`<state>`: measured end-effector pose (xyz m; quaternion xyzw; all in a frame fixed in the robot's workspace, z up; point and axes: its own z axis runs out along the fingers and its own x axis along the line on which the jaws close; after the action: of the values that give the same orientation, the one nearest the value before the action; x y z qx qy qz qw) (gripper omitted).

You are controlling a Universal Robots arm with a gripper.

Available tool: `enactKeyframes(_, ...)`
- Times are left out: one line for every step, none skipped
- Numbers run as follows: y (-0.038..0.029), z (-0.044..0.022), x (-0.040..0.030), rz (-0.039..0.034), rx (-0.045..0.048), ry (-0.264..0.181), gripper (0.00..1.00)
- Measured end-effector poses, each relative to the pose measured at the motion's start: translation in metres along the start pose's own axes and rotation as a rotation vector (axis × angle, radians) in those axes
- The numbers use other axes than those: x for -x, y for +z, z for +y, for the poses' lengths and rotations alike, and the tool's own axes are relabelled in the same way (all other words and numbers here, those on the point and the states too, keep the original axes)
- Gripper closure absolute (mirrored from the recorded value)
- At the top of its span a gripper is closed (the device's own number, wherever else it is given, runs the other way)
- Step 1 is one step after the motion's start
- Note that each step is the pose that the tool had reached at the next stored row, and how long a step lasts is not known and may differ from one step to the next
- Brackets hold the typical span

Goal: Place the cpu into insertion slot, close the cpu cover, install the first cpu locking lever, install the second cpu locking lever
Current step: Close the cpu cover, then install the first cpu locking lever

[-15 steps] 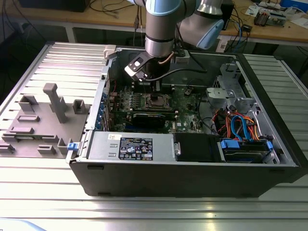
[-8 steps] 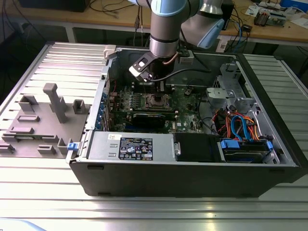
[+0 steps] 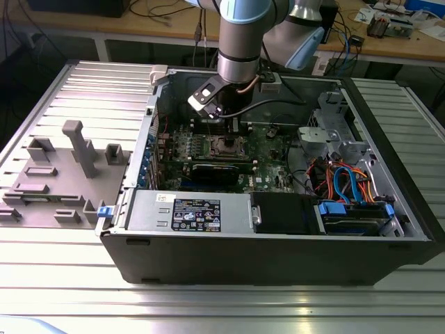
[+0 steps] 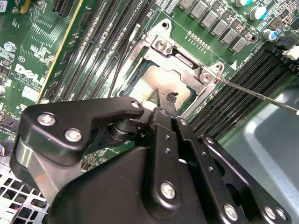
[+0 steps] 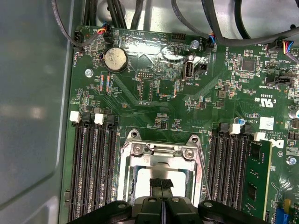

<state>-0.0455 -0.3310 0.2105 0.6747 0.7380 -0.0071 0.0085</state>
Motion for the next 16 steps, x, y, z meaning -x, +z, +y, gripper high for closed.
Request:
enactKeyframes(0.0000, 0.0000, 0.0000, 0.0000, 0.0000, 0.000, 0.89)
enactKeyframes(0.0000, 0.0001, 0.0000, 0.0000, 0.0000, 0.000, 0.89)
enactKeyframes(0.0000, 0.0002, 0.0000, 0.0000, 0.0000, 0.001, 0.89)
enactKeyframes(0.0000, 0.0002, 0.0000, 0.0001, 0.0000, 0.002, 0.89)
enactKeyframes(0.0000, 0.0002, 0.0000, 0.0001, -0.0001, 0.003, 0.89)
enactKeyframes(-0.0002, 0.0002, 0.0000, 0.0001, -0.0002, 0.010, 0.89)
enactKeyframes(-0.0002, 0.0002, 0.0000, 0.0002, -0.0003, 0.020, 0.89)
enactKeyframes(-0.0003, 0.0002, 0.0000, -0.0001, -0.0008, 0.036, 0.89)
enactKeyframes(-0.0003, 0.0002, 0.0000, -0.0001, -0.0011, 0.050, 0.89)
enactKeyframes(-0.0003, 0.0001, 0.0000, -0.0001, -0.0013, 0.057, 0.89)
enactKeyframes(-0.0003, 0.0002, 0.0000, -0.0001, -0.0013, 0.058, 0.89)
enactKeyframes(-0.0002, 0.0002, 0.0000, -0.0001, -0.0013, 0.059, 0.89)
enactKeyframes(-0.0002, 0.0002, 0.0000, -0.0001, -0.0013, 0.059, 0.89)
enactKeyframes(-0.0002, 0.0002, 0.0000, 0.0000, -0.0013, 0.059, 0.89)
enactKeyframes(-0.0002, 0.0002, 0.0000, 0.0000, -0.0013, 0.060, 0.89)
enactKeyframes(-0.0003, 0.0002, 0.0000, -0.0001, -0.0014, 0.060, 0.89)
